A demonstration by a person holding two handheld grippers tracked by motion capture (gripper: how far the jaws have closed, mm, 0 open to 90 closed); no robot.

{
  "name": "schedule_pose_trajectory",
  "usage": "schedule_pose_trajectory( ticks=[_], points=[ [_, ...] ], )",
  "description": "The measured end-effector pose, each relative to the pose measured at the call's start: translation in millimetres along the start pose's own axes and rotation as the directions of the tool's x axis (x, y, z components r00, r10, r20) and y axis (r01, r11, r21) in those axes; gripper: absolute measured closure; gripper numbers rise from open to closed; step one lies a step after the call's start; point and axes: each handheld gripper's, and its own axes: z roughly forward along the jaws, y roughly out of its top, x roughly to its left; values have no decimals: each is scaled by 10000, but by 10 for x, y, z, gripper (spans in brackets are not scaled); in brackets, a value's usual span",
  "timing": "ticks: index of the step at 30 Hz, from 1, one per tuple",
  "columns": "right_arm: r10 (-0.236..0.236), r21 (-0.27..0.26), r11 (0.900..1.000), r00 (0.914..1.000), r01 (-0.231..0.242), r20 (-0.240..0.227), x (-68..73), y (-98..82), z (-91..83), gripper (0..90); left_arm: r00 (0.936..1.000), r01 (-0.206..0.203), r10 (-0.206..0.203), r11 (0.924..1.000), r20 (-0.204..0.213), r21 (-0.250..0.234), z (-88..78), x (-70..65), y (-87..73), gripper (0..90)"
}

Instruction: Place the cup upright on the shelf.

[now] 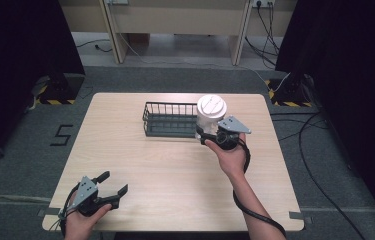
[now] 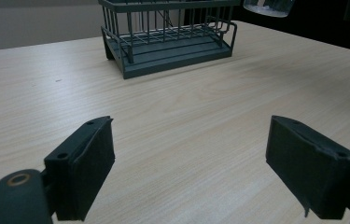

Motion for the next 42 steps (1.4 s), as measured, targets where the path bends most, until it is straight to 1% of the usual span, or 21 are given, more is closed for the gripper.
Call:
schedule_pose_trajectory(
  ticks=[17, 26, 37, 40, 41, 42],
  points=[
    [-49, -117, 9999, 10000, 49, -30, 18, 184, 175, 186, 10000, -11, 11, 10000, 24, 9, 0, 0, 0, 147],
    [-69, -100, 9999, 10000, 69, -33, 24, 284, 321, 186, 10000, 4, -4, 10000, 39, 13, -3, 8, -1, 148],
    [-91, -109, 9999, 10000, 90, -26, 33, 355, 468, 186, 10000, 24, -24, 10000, 69, 2, -5, 7, 1, 148],
    [-72, -93, 9999, 10000, 72, 1, 32, 386, 541, 186, 10000, 16, -16, 10000, 74, 3, -5, 5, 1, 148],
    [-72, -93, 9999, 10000, 72, 1, 32, 386, 541, 186, 10000, 16, -16, 10000, 74, 3, -5, 5, 1, 148],
    [-47, -85, 10000, 10000, 47, 26, 27, 405, 582, 185, 10000, 19, -19, 10000, 73, 1, -4, 5, 0, 148]
  ],
)
